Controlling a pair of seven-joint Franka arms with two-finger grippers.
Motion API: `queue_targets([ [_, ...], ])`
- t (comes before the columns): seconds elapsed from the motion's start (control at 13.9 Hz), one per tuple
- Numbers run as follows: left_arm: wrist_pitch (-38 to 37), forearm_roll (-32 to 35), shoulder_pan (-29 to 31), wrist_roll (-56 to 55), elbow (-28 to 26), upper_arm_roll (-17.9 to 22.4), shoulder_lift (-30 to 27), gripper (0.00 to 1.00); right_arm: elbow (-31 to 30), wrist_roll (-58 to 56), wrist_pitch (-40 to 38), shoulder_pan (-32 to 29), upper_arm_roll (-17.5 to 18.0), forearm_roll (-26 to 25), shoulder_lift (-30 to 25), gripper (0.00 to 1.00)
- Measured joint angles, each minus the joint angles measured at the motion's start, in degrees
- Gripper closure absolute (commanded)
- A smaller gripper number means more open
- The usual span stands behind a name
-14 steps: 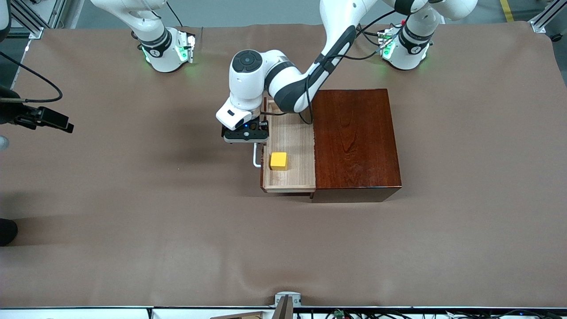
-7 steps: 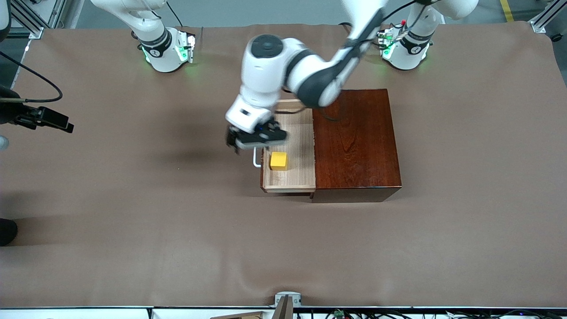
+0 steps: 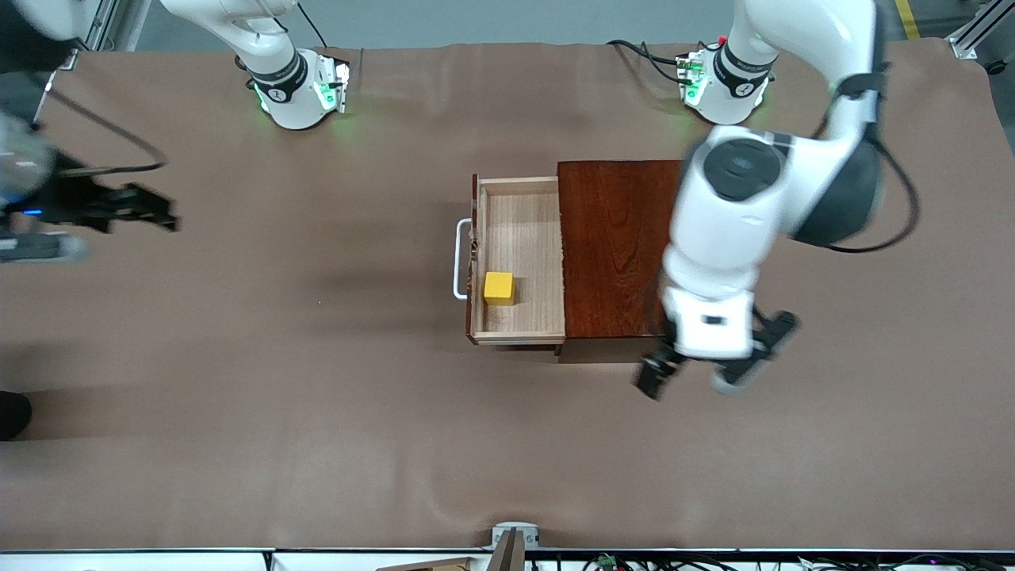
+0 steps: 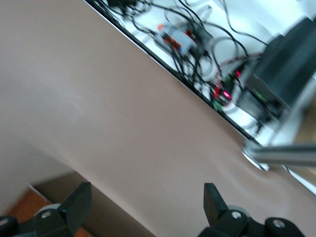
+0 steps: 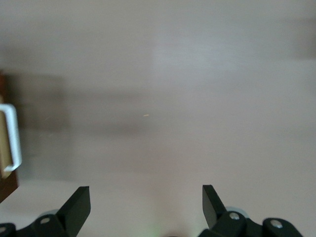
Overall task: Open drawer, take yellow block, close drawer
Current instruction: 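Withdraw the left gripper while the right gripper reaches toward the drawer, then lower the right gripper into the drawer and grasp the yellow cube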
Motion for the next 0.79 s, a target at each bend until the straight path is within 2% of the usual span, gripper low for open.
queue_targets([
  [0.29, 0.0, 0.0, 7.4, 7.3, -0.2, 0.4, -0.1, 0.0, -0.1, 4.2, 6.8, 14.4, 0.7, 0.0, 2.2, 0.0],
  [0.58, 0.0, 0.0, 14.4, 18.6, -0.2, 0.4, -1.4, 0.0, 0.2, 32.7, 11.8, 23.1, 0.8, 2.2, 6.1, 0.0],
  [0.79, -0.6, 0.0, 16.9, 26.4, -1.5, 0.3, -2.6, 0.0, 0.9, 56.4, 15.8, 27.2, 0.7, 4.9, 9.1, 0.0],
])
